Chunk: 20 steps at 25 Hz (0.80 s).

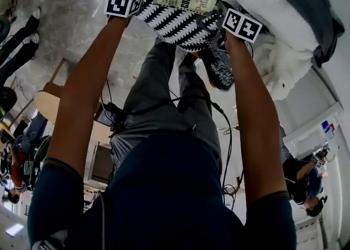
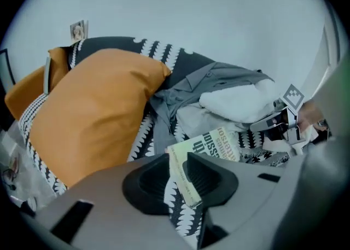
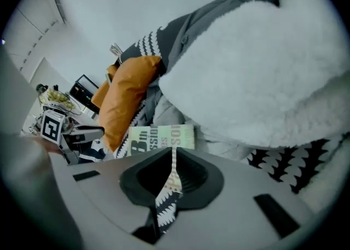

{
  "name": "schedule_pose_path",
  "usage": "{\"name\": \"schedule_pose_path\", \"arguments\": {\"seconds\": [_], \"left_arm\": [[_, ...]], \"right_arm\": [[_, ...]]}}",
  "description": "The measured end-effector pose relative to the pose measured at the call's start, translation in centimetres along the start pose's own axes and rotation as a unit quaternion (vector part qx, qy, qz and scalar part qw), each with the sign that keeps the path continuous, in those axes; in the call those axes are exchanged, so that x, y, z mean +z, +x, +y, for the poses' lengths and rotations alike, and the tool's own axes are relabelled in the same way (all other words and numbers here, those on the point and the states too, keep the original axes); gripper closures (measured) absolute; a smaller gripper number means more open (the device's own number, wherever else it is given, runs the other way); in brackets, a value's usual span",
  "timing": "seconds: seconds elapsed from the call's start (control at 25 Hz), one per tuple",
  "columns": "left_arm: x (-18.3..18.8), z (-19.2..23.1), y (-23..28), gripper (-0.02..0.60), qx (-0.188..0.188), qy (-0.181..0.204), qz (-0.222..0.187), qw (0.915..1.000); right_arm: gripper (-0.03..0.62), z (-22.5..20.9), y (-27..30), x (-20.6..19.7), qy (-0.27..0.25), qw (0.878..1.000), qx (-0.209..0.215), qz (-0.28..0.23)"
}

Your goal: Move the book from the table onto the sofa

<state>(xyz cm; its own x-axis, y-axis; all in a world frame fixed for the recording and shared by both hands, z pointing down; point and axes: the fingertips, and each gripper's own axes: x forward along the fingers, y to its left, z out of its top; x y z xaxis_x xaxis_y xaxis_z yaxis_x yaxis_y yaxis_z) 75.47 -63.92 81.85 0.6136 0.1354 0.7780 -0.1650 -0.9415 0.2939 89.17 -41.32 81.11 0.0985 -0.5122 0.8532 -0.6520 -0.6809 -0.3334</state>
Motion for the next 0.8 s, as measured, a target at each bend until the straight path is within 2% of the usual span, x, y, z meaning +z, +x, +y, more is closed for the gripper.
{"name": "schedule_pose_path", "arguments": {"seconds": [0.08, 0.12, 0.24, 0.44, 0.64, 0.8], "left_arm": [[1.3, -0.4, -2.4, 0.560, 0.000, 0.000, -0.032, 0.9995], [2.3, -0.9, -3.8, 0.577, -0.002, -0.001, -0.052, 0.9987], [5.9, -3.1, -8.8, 0.578, -0.016, 0.007, -0.113, 0.9934], [11.3, -9.0, -17.6, 0.578, -0.042, 0.023, -0.196, 0.9795], [16.5, -14.9, -25.5, 0.578, -0.057, 0.040, -0.267, 0.9612], [18.8, -17.7, -32.3, 0.577, -0.046, 0.069, -0.319, 0.9442]], "right_arm": [[0.576, 2.4, -1.9, 1.2, -0.003, 0.999, 0.035, -0.027], [0.579, 4.0, -3.2, 2.1, -0.013, 0.997, 0.056, -0.043], [0.580, 9.1, -7.8, 5.2, -0.061, 0.988, 0.108, -0.093], [0.580, 16.2, -17.0, 9.2, -0.113, 0.965, 0.165, -0.172], [0.580, 20.3, -25.5, 11.8, -0.163, 0.938, 0.197, -0.234], [0.580, 22.6, -32.2, 12.3, -0.196, 0.914, 0.216, -0.281]]}}
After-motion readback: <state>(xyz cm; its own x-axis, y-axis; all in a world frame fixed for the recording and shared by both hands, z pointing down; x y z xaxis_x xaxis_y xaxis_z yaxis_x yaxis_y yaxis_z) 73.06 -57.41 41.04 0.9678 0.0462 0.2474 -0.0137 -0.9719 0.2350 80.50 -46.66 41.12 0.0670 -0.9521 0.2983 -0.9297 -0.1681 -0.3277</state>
